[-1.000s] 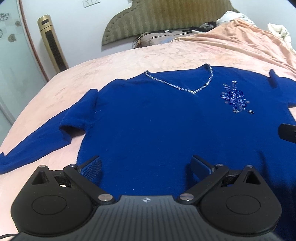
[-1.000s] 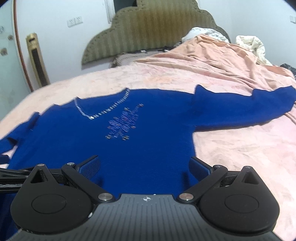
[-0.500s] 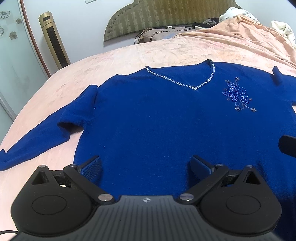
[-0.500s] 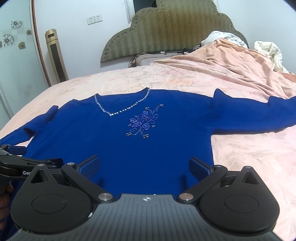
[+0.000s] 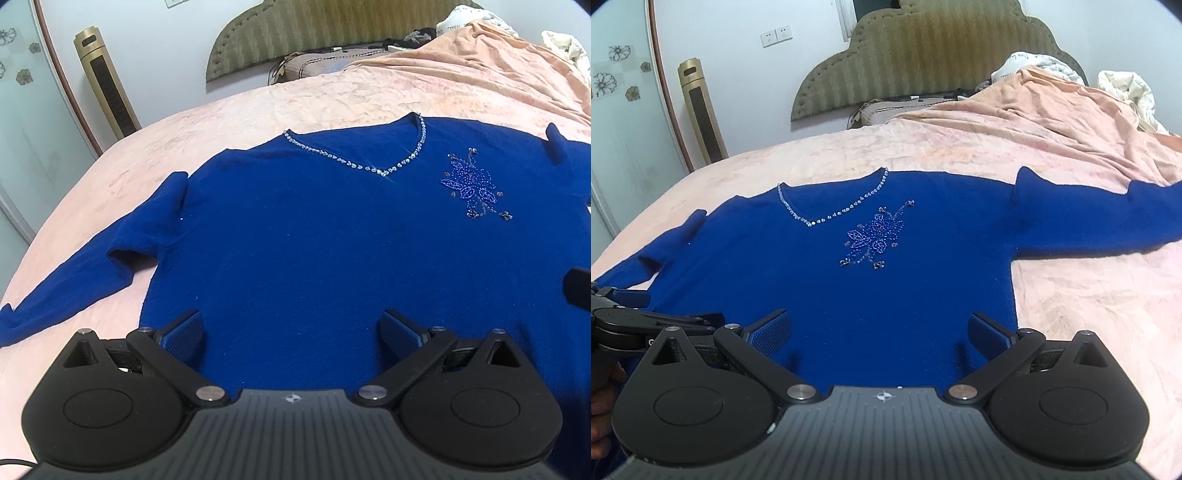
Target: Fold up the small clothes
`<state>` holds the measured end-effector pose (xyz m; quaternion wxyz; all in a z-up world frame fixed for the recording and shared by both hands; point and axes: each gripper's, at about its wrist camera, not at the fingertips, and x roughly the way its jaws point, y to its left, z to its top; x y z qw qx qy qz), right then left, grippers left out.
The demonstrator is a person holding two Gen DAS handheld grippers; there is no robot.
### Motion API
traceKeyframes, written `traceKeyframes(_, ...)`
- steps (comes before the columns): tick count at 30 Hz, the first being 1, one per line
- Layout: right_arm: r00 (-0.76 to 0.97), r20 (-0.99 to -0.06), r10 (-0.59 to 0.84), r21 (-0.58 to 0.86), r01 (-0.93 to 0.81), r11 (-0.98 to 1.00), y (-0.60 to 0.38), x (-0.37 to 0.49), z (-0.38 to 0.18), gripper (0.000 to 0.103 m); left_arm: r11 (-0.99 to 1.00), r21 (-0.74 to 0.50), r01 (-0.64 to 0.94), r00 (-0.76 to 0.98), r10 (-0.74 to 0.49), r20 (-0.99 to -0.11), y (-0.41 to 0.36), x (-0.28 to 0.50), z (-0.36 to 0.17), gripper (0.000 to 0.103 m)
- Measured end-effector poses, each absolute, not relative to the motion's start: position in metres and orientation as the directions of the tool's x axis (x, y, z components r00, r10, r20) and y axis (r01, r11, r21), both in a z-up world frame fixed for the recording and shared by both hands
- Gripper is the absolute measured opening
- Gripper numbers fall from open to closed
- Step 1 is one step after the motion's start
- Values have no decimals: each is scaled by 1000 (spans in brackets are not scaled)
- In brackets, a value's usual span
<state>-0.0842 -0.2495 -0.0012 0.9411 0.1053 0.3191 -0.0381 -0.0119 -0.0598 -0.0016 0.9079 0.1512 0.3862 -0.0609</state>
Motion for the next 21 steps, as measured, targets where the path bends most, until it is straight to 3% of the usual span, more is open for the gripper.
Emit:
traceKeyframes(6, 838, -545, -2, 210, 139, 968, -262, -91, 0, 103, 942, 241, 233, 701, 9, -713, -70, -11, -4, 103)
traceKeyframes(9, 817, -574, 55, 229, 95, 969, -269, -86, -5, 103, 938, 246, 243, 708, 1, -706, -79, -11, -3, 103)
traceKeyframes(14, 858, -506, 88, 382, 131, 915, -304, -94, 0, 103, 936, 248, 251, 726, -12, -688, -93, -10, -1, 103)
traceKeyframes(18, 783, -610, 121, 330, 112, 937, -317, -80, -7, 103, 933, 241, 267, 719, -27, -694, -102, -4, -1, 103)
traceKeyframes(21, 804, -593, 48, 295, 161, 942, -343, -81, 1, 103, 931, 241, 276, 720, -34, -694, -105, -1, 0, 103)
